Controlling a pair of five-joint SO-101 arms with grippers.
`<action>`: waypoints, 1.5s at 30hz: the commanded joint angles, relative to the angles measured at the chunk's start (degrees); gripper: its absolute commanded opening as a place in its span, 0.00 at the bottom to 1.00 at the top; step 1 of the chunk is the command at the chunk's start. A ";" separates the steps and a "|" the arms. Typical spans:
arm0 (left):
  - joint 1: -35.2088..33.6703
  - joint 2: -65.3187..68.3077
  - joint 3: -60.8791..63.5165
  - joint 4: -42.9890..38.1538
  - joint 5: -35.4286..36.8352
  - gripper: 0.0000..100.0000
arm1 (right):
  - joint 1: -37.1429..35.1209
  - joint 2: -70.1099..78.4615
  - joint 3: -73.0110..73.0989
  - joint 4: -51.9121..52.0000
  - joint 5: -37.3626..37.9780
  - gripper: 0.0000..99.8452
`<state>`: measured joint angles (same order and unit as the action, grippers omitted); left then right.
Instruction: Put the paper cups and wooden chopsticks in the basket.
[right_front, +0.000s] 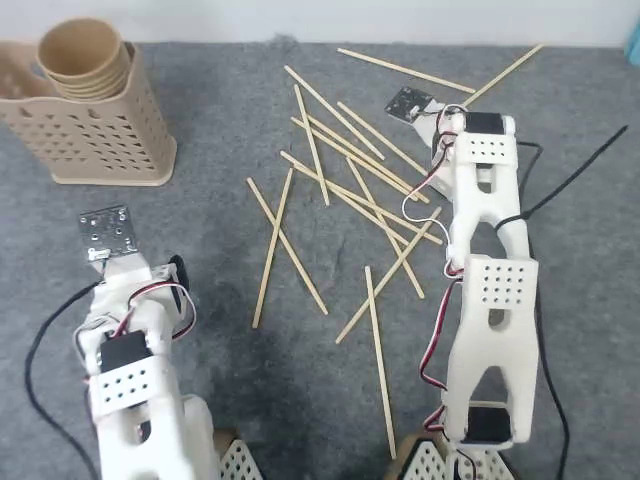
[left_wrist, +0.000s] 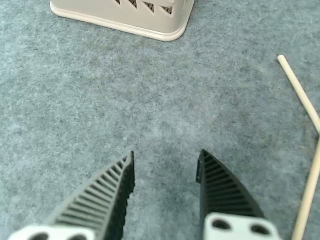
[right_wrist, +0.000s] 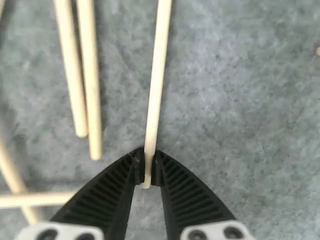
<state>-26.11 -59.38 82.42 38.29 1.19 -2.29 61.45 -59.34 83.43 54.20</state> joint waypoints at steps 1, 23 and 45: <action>-0.53 -1.23 -0.92 -1.14 -0.53 0.20 | -1.54 -0.04 -8.26 6.64 2.02 0.01; -0.62 -1.23 -0.92 -1.23 -0.53 0.20 | -10.86 -3.82 -0.70 19.74 0.70 0.01; -0.62 -1.23 -0.92 -1.14 -0.53 0.20 | -6.20 -35.38 47.47 -22.37 -5.19 0.01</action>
<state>-26.55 -59.38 82.42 38.29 1.19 -11.43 26.11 -10.90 67.78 47.78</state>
